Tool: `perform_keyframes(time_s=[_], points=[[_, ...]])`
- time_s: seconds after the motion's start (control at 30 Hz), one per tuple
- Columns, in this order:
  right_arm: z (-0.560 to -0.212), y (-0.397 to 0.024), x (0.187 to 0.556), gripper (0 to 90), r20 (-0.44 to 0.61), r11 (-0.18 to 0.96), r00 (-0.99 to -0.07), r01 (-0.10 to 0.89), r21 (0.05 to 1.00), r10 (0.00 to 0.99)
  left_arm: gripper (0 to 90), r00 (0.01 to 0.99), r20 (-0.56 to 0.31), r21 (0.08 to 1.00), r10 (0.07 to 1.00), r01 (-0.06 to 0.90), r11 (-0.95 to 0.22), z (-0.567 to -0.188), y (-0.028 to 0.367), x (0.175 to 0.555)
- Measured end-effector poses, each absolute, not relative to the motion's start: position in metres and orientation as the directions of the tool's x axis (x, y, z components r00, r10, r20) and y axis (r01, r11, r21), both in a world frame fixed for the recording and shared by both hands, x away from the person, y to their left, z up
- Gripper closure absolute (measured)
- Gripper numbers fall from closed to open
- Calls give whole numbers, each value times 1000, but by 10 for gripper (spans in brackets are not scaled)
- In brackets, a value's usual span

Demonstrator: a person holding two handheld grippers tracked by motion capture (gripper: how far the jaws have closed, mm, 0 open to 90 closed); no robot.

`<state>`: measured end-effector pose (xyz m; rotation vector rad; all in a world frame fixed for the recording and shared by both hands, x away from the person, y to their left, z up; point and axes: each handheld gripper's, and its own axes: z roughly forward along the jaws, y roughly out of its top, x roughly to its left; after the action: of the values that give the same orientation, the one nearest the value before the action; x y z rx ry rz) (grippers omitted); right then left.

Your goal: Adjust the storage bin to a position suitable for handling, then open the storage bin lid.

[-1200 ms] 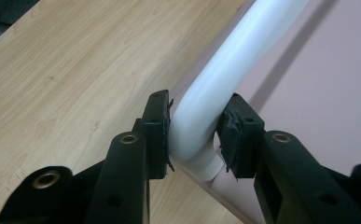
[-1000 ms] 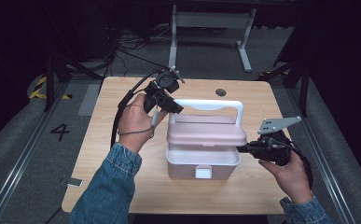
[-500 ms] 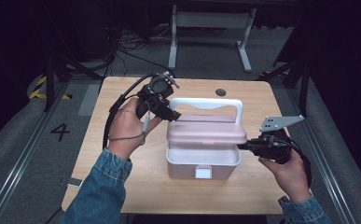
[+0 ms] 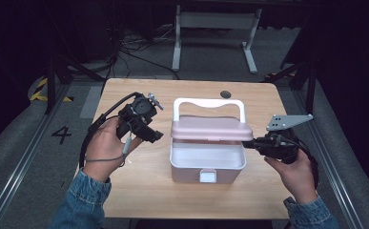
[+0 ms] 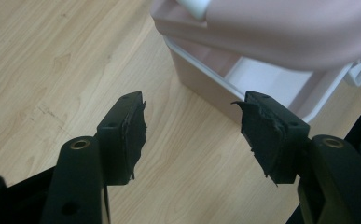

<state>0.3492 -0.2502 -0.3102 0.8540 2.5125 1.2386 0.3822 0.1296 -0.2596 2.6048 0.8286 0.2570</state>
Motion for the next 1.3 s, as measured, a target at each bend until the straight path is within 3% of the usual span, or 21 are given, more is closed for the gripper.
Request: perform_keyframes(time_s=[0.27,0.77,1.3], points=[[-306,-249,352,900,70,454,-801,407,793,595,428,839,64,441,540,462,-769,-268,127,373],[-303,-249,353,900,87,441,-802,412,798,591,386,863,65,524,501,397,-753,-257,103,381],[-296,-251,358,897,117,412,-802,419,809,586,370,868,122,532,482,353,-770,-255,84,385]])
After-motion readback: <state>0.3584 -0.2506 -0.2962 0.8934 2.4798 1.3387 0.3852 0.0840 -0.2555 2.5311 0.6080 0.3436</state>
